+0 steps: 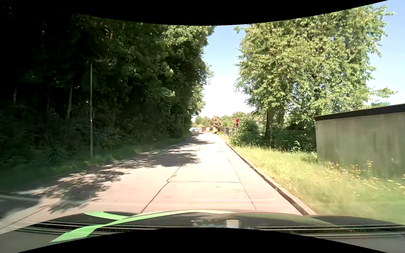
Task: Follow the waypoints while adhering to traffic rules and regulations
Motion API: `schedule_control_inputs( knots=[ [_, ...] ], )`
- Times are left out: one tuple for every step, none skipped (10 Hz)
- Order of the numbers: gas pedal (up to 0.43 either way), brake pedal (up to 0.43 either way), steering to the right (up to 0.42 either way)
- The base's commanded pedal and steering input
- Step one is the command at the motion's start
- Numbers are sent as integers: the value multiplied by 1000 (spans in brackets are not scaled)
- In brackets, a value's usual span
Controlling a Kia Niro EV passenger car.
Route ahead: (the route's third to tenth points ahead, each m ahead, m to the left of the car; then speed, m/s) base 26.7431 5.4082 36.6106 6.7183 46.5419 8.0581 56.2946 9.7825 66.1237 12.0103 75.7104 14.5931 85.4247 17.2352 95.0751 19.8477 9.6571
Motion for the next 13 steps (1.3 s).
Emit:
schedule_control_inputs(
  knots=[
    [130,0,-6],
    [150,0,-5],
    [150,0,-4],
    [150,0,-4],
    [150,0,-4],
    [150,0,-4],
    [150,0,-4],
    [150,0,-4],
    [150,0,-4],
    [150,0,-5],
    [150,0,-4],
    [150,0,-5],
    [150,0,-6]
  ],
)
